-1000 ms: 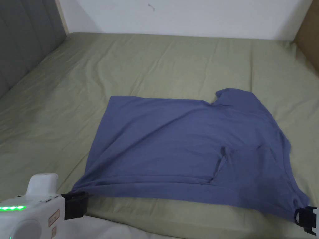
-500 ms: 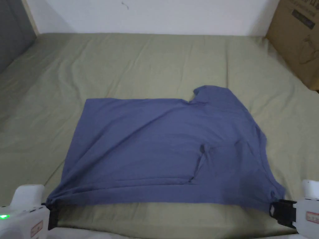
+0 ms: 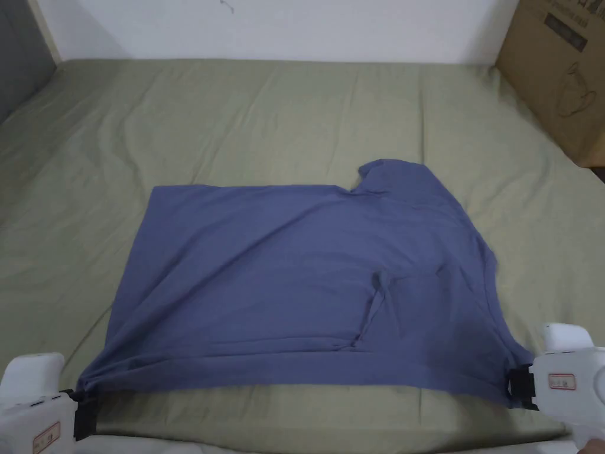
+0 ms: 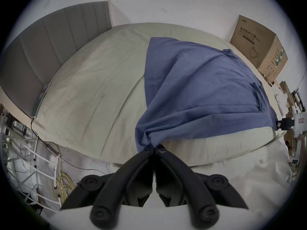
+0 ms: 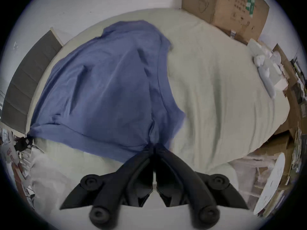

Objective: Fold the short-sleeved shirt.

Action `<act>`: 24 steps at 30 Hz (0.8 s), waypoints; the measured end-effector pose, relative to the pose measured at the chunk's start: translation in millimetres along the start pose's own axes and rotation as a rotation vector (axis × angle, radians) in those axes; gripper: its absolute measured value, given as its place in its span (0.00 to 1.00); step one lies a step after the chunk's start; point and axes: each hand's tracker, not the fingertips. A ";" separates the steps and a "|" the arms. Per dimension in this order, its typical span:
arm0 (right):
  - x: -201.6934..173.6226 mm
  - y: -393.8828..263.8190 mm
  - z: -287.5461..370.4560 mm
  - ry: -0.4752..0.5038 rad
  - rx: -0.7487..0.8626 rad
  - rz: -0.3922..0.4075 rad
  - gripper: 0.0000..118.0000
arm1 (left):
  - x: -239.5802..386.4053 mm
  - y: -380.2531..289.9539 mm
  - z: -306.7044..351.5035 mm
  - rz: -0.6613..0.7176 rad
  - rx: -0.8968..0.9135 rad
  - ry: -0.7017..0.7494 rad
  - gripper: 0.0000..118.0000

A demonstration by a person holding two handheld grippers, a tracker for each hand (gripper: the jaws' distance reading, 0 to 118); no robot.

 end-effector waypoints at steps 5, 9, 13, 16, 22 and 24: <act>12.0 6.9 23.3 0.048 0.057 -0.088 0.00 | -5.7 10.4 8.8 0.063 0.018 -0.034 0.00; 20.8 34.3 40.5 0.128 0.116 -0.169 0.00 | -7.2 37.4 14.1 0.049 0.047 -0.039 0.00; 23.4 74.9 38.2 0.128 0.154 -0.184 0.00 | -7.9 78.2 8.7 0.058 0.084 -0.038 0.00; 23.9 106.6 21.8 0.141 0.156 -0.204 0.00 | -5.5 113.6 -7.0 0.028 0.090 -0.023 0.00; 13.5 145.4 -26.4 0.080 0.095 -0.248 0.00 | 14.3 156.9 -58.8 -0.119 0.072 0.082 0.00; 9.7 148.4 -40.5 0.052 0.079 -0.251 0.05 | 14.1 160.5 -73.5 -0.090 0.065 0.076 0.17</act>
